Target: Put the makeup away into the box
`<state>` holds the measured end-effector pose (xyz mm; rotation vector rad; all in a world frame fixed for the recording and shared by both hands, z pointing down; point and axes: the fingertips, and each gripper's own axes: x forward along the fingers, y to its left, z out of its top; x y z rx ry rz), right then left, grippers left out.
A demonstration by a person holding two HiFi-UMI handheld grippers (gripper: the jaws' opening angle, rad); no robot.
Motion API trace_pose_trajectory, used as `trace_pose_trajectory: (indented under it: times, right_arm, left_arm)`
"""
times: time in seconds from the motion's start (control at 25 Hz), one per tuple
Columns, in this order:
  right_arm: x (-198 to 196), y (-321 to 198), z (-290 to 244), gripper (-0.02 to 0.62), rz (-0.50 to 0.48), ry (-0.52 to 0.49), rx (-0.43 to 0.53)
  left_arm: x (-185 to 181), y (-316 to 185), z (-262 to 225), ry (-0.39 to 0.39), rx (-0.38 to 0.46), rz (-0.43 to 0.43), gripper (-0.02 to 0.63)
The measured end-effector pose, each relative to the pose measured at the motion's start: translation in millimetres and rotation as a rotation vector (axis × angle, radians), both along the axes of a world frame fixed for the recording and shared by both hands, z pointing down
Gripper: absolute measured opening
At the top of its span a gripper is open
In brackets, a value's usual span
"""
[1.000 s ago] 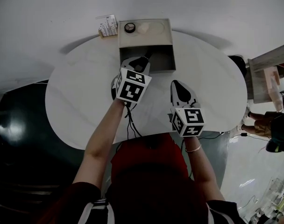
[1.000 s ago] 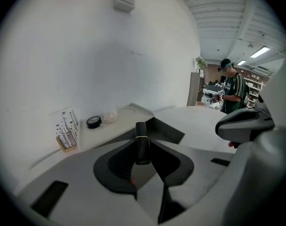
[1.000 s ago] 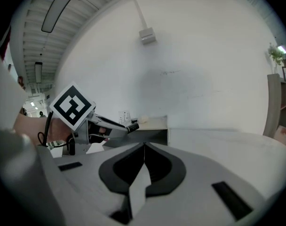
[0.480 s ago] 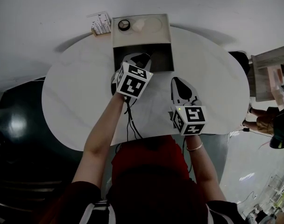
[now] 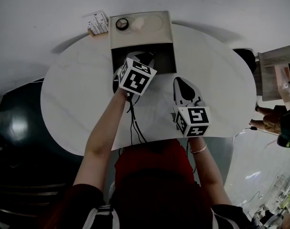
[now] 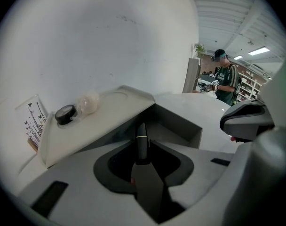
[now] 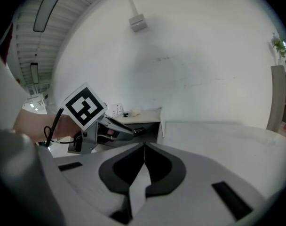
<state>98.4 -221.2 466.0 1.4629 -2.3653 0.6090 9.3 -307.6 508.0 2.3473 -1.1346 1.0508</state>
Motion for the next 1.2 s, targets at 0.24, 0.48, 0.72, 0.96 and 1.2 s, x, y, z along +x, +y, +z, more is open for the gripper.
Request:
trace_pose_trajectory:
  times: [0.24, 0.48, 0.72, 0.96, 1.2]
  right_arm:
    - [1.5, -1.0, 5.2, 0.015, 0.001, 0.002, -0.017]
    - [1.8, -3.6, 7.9, 0.015, 0.005, 0.002, -0.022]
    - [4.8, -3.7, 8.8, 0.015, 0.007, 0.005, -0.029]
    - [6.4, -2.2, 12.4, 0.015, 0.005, 0.009, -0.039]
    - [5.4, -2.2, 13.9, 0.015, -0.001, 0.009, -0.045]
  left_arm:
    - [2.6, -2.4, 6.6, -0.026, -0.032, 0.02, 0.11]
    - [2.6, -3.8, 17.0, -0.074, -0.055, 0.042, 0.11]
    - [1.5, -4.2, 22.5, -0.089, -0.064, 0.054, 0.11]
    - [0.6, -1.4, 29.8, -0.134, -0.085, 0.076, 0.11]
    - [0.6, -0.5, 30.6, -0.138, -0.085, 0.087, 0.11]
